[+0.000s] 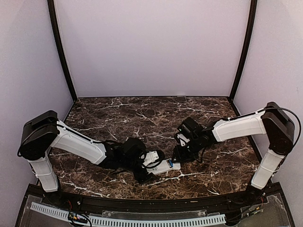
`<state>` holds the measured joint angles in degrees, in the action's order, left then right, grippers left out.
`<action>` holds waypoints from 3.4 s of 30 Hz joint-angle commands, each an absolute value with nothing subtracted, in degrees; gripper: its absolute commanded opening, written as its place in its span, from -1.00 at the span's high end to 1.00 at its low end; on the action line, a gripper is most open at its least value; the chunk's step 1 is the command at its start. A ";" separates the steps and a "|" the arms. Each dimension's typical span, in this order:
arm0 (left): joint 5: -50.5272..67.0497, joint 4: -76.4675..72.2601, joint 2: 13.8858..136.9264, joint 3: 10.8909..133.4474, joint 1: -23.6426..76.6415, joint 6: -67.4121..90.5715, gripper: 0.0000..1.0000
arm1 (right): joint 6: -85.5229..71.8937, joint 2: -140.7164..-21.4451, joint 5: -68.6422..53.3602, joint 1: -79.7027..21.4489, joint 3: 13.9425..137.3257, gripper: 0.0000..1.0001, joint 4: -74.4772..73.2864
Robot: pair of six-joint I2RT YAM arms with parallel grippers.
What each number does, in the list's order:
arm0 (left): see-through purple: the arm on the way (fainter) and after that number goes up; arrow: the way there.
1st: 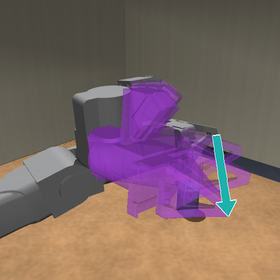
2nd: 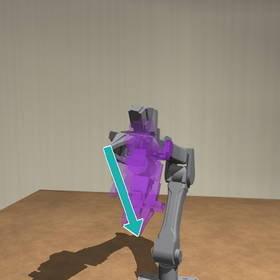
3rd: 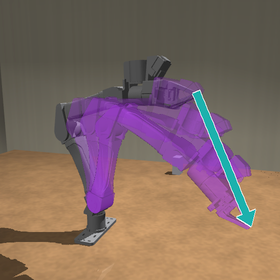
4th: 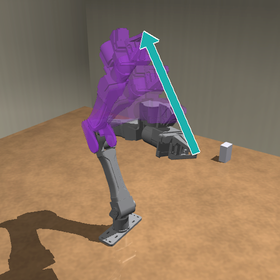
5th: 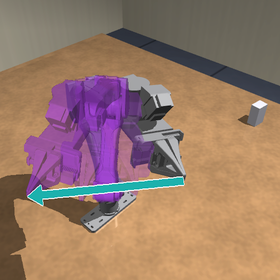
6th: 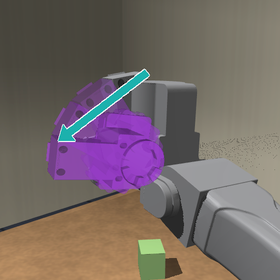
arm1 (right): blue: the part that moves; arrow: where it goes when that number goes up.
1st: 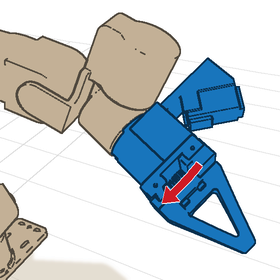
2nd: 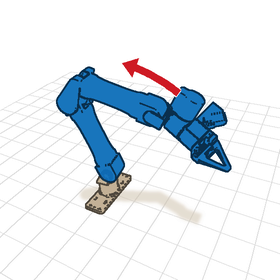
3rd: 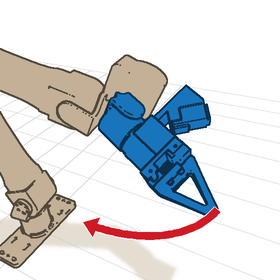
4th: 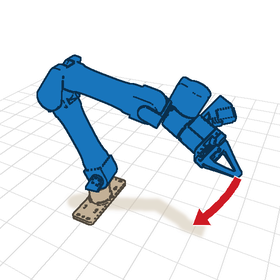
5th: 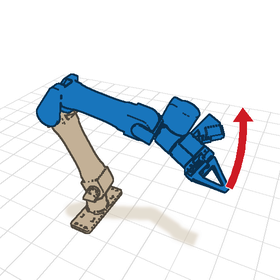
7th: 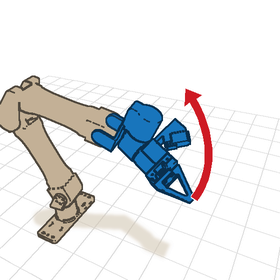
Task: Load the batteries into the remote control
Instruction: Load the battery cover onto the remote control without the battery cover.
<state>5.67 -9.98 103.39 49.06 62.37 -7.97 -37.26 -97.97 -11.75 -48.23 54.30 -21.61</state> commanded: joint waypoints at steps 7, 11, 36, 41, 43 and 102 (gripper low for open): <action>5.10 -3.52 105.45 48.95 62.61 -9.04 -0.64 | -38.06 -99.96 -11.30 -50.40 56.46 0.17 -22.27; 5.10 -3.43 105.47 49.04 62.58 -9.07 -0.63 | -37.92 -99.53 -9.57 -50.53 56.87 0.17 -22.16; 4.97 -3.16 105.73 48.67 62.63 -8.44 -0.62 | -33.02 -101.42 -3.97 -50.45 60.58 0.31 -23.58; 4.88 -2.87 105.81 48.78 62.58 -8.29 -0.62 | -32.26 -102.27 -4.91 -50.45 61.35 0.28 -24.09; 4.83 -2.82 105.82 48.78 62.59 -8.19 -0.62 | -32.30 -101.16 -4.91 -50.38 61.36 0.24 -24.46; 5.71 -2.60 104.72 47.86 62.58 -9.24 -0.64 | -34.04 -101.02 -14.54 -48.34 58.80 0.34 -19.59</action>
<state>5.98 -8.97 103.37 49.41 62.43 -8.36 -33.65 -100.75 -16.34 -47.13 57.34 -19.27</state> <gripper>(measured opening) 0.818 0.336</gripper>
